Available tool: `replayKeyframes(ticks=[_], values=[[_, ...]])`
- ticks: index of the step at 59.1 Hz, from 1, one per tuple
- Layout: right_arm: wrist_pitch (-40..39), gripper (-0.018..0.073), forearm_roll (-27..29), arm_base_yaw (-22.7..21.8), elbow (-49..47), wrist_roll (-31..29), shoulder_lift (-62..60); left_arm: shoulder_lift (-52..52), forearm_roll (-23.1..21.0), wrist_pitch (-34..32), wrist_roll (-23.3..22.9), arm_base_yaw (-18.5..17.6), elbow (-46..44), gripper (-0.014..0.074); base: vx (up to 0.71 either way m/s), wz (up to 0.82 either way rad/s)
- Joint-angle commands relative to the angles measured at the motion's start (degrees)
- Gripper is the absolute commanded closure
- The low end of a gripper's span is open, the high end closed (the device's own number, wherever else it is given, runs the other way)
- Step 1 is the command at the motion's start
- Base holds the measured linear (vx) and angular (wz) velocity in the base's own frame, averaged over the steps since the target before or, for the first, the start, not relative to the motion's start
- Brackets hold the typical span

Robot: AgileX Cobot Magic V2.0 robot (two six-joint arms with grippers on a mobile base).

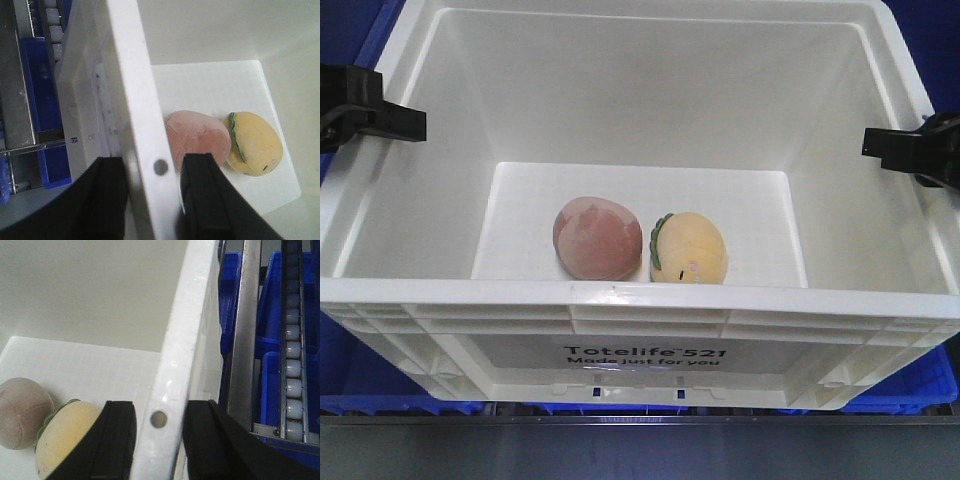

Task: Place moving items into box and shelve
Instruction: 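Keep the crate held with both grippers as the base stops at the shelf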

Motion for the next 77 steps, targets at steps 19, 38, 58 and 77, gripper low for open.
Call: replayKeyframes(ticks=[19, 38, 58, 77], values=[[-7.5, 0.0565, 3.4, 0.1, -2.8, 0.0, -1.3, -2.1, -6.4, -6.1, 1.7, -0.3, -2.8, 0.0603, 0.09, 0.06], [-7.5, 0.0565, 3.4, 0.1, -2.8, 0.0, -1.3, -2.1, -6.4, -6.1, 1.7, -0.3, -2.8, 0.0603, 0.09, 0.03], [-7.5, 0.0565, 3.4, 0.1, -2.8, 0.0, -1.3, -2.1, -6.4, -6.1, 1.7, -0.3, -2.8, 0.0603, 0.08, 0.0], [-7.5, 0.0565, 3.4, 0.1, -2.8, 0.0, -1.3, -2.1, -6.4, -6.1, 1.7, -0.3, -2.8, 0.0603, 0.06, -0.01]])
